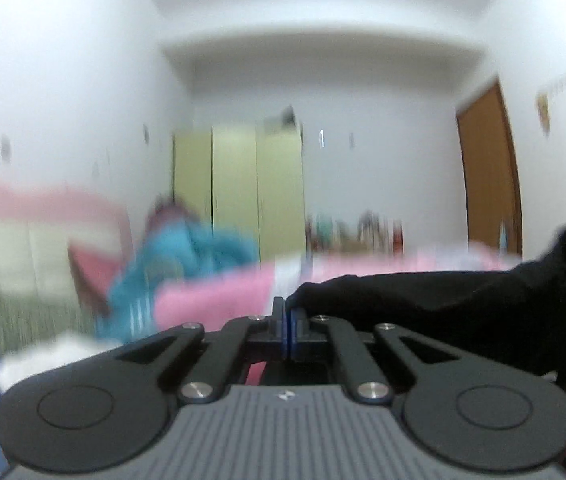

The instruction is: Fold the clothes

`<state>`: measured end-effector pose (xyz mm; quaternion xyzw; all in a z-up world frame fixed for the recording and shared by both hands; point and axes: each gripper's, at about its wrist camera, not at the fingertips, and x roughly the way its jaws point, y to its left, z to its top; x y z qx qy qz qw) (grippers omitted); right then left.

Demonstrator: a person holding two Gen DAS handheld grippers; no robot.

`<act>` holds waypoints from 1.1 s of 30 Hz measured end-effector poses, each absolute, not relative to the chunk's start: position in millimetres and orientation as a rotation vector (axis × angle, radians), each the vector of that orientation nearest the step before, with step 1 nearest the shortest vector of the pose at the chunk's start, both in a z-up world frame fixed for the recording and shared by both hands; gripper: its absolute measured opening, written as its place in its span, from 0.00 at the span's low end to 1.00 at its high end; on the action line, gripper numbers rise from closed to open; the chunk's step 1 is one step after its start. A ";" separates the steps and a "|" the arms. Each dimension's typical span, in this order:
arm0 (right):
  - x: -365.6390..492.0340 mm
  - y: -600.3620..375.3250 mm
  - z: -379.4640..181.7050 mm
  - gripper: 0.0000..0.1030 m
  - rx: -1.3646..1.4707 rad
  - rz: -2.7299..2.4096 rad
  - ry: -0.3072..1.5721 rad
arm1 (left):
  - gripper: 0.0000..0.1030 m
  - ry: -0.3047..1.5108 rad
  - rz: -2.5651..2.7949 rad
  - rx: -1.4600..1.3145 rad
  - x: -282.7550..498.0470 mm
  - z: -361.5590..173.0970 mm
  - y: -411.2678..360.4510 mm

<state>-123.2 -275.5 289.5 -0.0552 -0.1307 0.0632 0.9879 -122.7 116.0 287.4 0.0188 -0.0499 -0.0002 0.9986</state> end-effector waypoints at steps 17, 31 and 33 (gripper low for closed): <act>-217.8 -332.8 381.6 0.03 -0.007 0.065 -0.631 | 0.03 -0.514 0.084 0.108 -219.0 407.5 52.0; -105.4 -314.8 371.9 0.03 -0.042 0.073 -0.499 | 0.03 -0.346 0.139 0.084 -101.7 367.5 56.1; -76.8 -308.7 368.6 0.03 -0.050 0.075 -0.464 | 0.03 -0.306 0.146 0.082 -71.9 359.3 59.3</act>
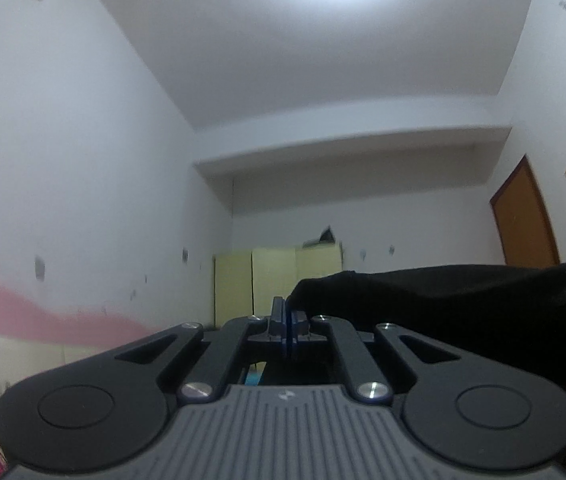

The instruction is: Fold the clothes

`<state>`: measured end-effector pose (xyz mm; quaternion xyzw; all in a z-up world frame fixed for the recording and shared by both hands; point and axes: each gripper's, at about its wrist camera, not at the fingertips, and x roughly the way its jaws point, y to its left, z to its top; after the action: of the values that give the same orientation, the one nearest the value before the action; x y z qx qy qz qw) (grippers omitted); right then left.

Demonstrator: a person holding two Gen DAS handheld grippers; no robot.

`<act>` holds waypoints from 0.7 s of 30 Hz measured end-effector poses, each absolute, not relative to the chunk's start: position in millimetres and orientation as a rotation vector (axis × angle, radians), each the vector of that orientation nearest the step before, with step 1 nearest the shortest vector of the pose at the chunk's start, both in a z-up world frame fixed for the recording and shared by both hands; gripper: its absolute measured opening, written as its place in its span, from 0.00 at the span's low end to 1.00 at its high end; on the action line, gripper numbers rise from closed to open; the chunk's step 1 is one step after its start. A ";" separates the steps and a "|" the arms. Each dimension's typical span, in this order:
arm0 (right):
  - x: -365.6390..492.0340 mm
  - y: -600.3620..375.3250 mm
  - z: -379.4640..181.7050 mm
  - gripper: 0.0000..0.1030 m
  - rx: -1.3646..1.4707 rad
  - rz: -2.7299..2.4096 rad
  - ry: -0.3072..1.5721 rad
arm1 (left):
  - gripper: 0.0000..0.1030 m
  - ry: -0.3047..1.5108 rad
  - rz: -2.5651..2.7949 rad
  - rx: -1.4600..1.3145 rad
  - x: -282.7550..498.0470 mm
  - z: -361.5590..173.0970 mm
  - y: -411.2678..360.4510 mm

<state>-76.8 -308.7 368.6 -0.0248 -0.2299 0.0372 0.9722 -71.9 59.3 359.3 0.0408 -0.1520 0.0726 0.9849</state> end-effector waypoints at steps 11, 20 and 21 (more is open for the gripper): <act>70.7 -276.5 280.1 0.03 0.000 0.093 -0.184 | 0.10 0.007 0.145 0.142 84.2 238.4 65.4; 202.7 -266.2 75.1 0.59 -0.052 0.091 0.632 | 0.67 0.723 0.089 0.140 182.8 47.7 85.3; 197.9 -267.0 59.7 0.59 -0.073 0.076 0.672 | 0.67 0.742 0.086 0.107 180.1 42.1 91.3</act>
<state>197.9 -267.0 59.7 -0.0357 0.3295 0.0373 0.9427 180.1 91.3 42.1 0.0523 0.3624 0.0421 0.9296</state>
